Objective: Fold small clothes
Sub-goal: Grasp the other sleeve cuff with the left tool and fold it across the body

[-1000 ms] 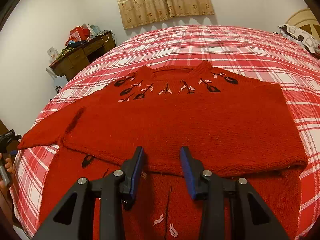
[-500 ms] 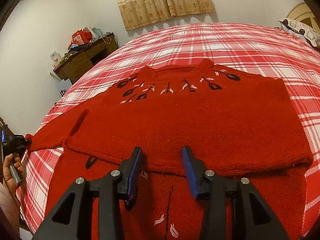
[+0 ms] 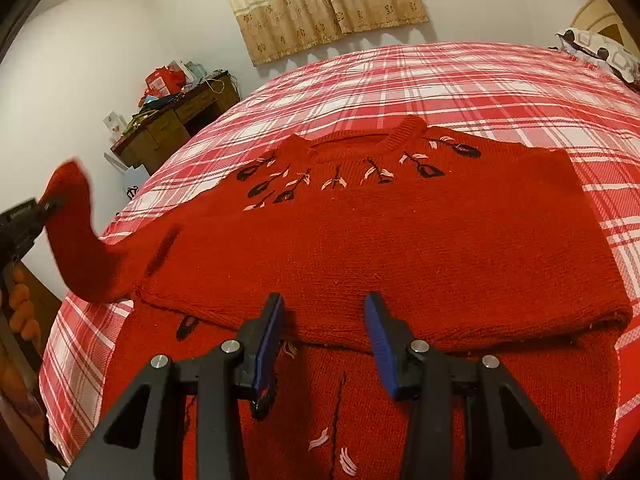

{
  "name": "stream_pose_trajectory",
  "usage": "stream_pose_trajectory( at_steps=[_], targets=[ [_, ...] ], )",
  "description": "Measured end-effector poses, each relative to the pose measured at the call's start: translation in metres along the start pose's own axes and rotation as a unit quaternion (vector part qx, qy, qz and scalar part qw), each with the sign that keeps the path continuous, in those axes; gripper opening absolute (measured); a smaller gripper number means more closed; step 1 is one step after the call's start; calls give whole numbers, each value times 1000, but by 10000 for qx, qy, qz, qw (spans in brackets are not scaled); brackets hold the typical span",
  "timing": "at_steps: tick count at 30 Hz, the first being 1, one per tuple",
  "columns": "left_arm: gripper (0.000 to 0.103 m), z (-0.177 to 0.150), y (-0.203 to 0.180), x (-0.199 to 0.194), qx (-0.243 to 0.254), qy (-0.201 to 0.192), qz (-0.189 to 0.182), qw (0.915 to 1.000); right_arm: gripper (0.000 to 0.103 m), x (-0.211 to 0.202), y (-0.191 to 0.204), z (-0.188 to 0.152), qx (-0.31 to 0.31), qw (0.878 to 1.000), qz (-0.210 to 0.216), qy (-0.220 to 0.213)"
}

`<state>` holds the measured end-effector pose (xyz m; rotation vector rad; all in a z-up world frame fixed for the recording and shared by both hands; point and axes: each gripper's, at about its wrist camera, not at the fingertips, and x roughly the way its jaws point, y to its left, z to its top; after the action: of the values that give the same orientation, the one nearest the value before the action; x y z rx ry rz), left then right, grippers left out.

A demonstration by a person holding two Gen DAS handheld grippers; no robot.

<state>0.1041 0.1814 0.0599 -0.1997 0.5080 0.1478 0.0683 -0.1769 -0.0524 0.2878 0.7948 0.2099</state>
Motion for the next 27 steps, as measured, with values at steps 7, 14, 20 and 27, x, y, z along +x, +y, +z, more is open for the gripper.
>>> stream_pose_trajectory(
  at_steps=[7, 14, 20, 27],
  targets=[
    [11, -51, -104, 11, 871, 516, -800, 9916, 44, 0, -2, 0, 31, 10000, 43, -11],
    [16, -90, -126, 25, 1153, 1182, -842, 9827, 44, 0, -2, 1, 39, 10000, 56, -14],
    [55, -96, -95, 6, 1079, 1204, -771, 9838, 53, 1, 0, 2, -30, 10000, 66, 47],
    [61, -94, -20, -9, 607, 1081, -149, 9922, 60, -5, 8, 27, 542, 9926, 1047, 295]
  ],
)
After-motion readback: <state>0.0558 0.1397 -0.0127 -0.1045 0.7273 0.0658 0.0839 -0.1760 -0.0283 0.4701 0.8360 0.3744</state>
